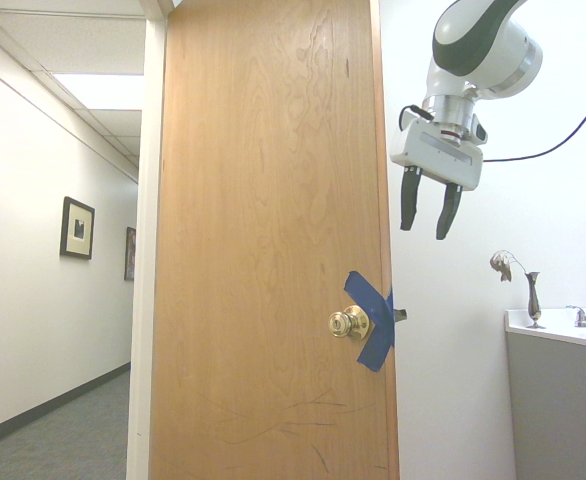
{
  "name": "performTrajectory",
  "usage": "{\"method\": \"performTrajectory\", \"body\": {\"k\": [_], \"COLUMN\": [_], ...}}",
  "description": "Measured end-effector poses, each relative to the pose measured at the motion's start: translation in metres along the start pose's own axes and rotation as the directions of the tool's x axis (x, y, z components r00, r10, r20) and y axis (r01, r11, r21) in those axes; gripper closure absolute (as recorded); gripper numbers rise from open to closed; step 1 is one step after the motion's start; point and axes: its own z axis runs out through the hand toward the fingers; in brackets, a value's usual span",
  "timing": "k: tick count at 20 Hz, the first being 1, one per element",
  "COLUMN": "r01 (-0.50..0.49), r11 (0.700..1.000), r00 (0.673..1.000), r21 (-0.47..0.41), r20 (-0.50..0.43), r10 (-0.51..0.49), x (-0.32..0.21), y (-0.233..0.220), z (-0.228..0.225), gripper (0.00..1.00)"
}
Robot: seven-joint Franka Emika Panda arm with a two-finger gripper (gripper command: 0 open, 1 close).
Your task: Close door
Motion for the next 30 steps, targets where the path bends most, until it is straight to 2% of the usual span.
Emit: {"method": "performTrajectory", "body": {"k": [6, 11, 16, 19, 22, 24, 28, 30], "r01": [-0.128, -0.218, -0.252, -0.207, -0.074, 0.04, 0.252, 0.306], "r11": [0.991, 0.976, 0.967, 0.978, 0.997, 0.999, 0.966, 0.951], "r00": [0.992, 0.976, 0.968, 0.978, 0.997, 0.999, 0.968, 0.952], "r21": [0.026, 0.023, 0.03, 0.027, 0.027, 0.03, 0.061, 0.052], "r20": [-0.007, -0.003, -0.008, 0.0, 0.015, 0.025, -0.006, 0.0], "r10": [0.128, 0.218, 0.252, 0.207, 0.074, -0.041, -0.252, -0.307], "x": [0.048, 0.093, 0.116, 0.106, 0.06, -0.003, -0.166, -0.215], "y": [0.022, 0.015, -0.005, -0.036, -0.105, -0.167, -0.286, -0.311], "z": [-0.017, 0.0, 0.028, 0.046, 0.069, 0.084, 0.116, 0.13], "gripper": [0.0, 0.0, 0.0, 0.0, 0.0, 0.0, 0.0, 0.0]}}
